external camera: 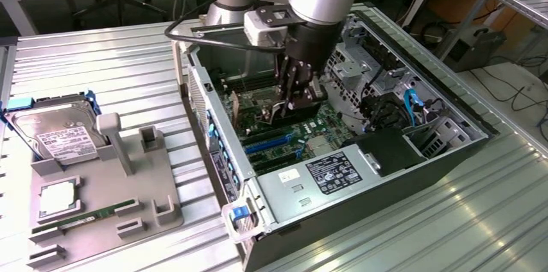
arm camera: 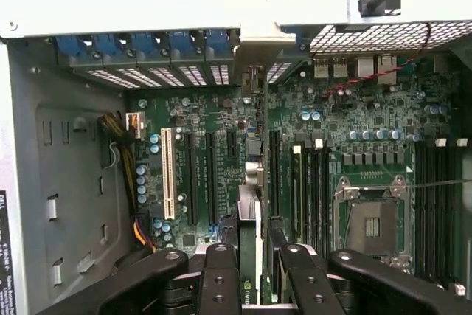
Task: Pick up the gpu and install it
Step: 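Insert the gpu into the slot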
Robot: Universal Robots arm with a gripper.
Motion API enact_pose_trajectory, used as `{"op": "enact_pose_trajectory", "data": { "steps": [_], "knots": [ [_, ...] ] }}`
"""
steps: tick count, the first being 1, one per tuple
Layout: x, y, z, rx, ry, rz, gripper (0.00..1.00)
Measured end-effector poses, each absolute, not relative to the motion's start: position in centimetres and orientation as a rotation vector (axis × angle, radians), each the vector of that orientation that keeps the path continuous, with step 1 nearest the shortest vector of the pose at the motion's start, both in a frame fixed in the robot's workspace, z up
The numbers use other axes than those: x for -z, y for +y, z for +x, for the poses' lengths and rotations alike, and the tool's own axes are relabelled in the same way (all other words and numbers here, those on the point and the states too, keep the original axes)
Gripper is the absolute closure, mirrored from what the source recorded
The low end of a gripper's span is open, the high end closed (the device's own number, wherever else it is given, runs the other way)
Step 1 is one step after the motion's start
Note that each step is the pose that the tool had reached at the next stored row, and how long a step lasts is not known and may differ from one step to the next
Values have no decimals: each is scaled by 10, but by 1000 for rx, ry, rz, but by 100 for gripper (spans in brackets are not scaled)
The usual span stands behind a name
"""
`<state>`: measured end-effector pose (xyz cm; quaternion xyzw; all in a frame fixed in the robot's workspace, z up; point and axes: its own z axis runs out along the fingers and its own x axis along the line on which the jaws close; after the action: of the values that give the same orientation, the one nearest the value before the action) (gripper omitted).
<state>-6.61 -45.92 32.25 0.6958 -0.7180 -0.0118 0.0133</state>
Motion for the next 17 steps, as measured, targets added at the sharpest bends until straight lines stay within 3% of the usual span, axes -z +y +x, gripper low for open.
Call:
{"op": "enact_pose_trajectory", "data": {
  "steps": [17],
  "knots": [
    [-282,-459,-73,39,-2226,2180,74]
  ]
}}
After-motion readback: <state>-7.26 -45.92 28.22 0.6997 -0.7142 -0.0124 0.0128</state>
